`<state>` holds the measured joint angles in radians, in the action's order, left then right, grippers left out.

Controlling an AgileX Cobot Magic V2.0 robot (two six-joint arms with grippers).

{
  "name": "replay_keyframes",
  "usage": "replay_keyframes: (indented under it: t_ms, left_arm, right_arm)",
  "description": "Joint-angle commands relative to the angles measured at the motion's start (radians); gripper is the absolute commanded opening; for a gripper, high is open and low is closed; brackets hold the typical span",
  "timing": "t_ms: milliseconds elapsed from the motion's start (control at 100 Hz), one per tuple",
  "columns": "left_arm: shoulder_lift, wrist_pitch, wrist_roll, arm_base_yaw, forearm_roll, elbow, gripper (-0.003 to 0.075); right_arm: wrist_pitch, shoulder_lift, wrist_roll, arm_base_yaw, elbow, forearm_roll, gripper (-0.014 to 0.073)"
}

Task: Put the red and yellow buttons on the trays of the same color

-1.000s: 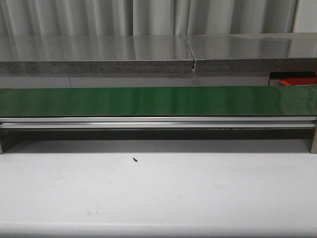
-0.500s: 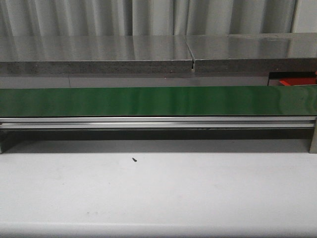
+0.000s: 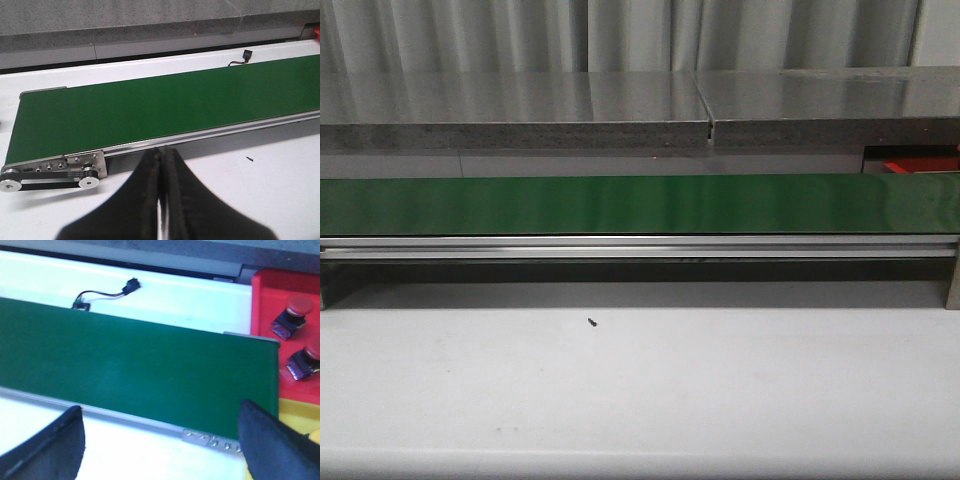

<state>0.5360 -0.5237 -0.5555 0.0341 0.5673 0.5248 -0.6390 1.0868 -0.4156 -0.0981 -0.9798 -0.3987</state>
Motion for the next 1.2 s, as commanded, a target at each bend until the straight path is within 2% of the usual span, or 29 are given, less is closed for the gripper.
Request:
replay_keyframes:
  t_ms: [0, 50, 120, 290, 340, 620, 690, 780, 830, 930, 980, 1050, 1190]
  left_arm:
    - [0.001, 0.067, 0.007, 0.008, 0.032, 0.029, -0.0019]
    - [0.001, 0.067, 0.007, 0.008, 0.032, 0.029, -0.0019]
    - [0.001, 0.067, 0.007, 0.008, 0.032, 0.029, -0.0019]
    - [0.001, 0.067, 0.007, 0.008, 0.032, 0.029, -0.0019]
    - [0.001, 0.067, 0.007, 0.008, 0.032, 0.029, -0.0019]
    - [0.001, 0.071, 0.007, 0.008, 0.032, 0.029, -0.0015]
    - [0.001, 0.068, 0.007, 0.008, 0.032, 0.029, 0.0017]
    - [0.001, 0.057, 0.007, 0.008, 0.032, 0.029, 0.0138]
    - [0.001, 0.052, 0.007, 0.008, 0.032, 0.029, 0.0233]
    - [0.001, 0.052, 0.007, 0.008, 0.032, 0.029, 0.0474]
    - [0.001, 0.052, 0.007, 0.008, 0.025, 0.029, 0.0554]
    - [0.001, 0.052, 0.007, 0.008, 0.007, 0.033, 0.0606]
    - [0.015, 0.054, 0.039, 0.0, -0.008, 0.079, 0.0597]
  right_arm:
    - [0.08, -0.121, -0.014, 0.031, 0.077, -0.014, 0.0594]
    - [0.076, -0.178, -0.014, 0.034, 0.128, -0.014, 0.055]
    - [0.07, -0.25, -0.014, 0.034, 0.187, -0.014, 0.0434]
    - [0.069, -0.369, -0.014, 0.034, 0.263, -0.013, 0.0022]
    - [0.07, -0.385, -0.014, 0.034, 0.267, -0.013, -0.0077]
    - [0.064, -0.393, -0.014, 0.034, 0.267, -0.013, -0.0069]
    - [0.064, -0.392, -0.014, 0.034, 0.267, -0.013, -0.0069]
    - [0.064, -0.392, -0.014, 0.034, 0.267, -0.013, -0.0069]
    - [0.064, -0.392, -0.014, 0.034, 0.267, -0.013, -0.0069]
    - [0.064, -0.392, -0.014, 0.034, 0.267, -0.013, -0.0069]
    - [0.064, -0.392, -0.014, 0.034, 0.267, -0.013, -0.0069]
    - [0.064, -0.392, -0.014, 0.034, 0.267, -0.013, -0.0069]
    - [0.064, -0.392, -0.014, 0.034, 0.267, -0.013, -0.0069]
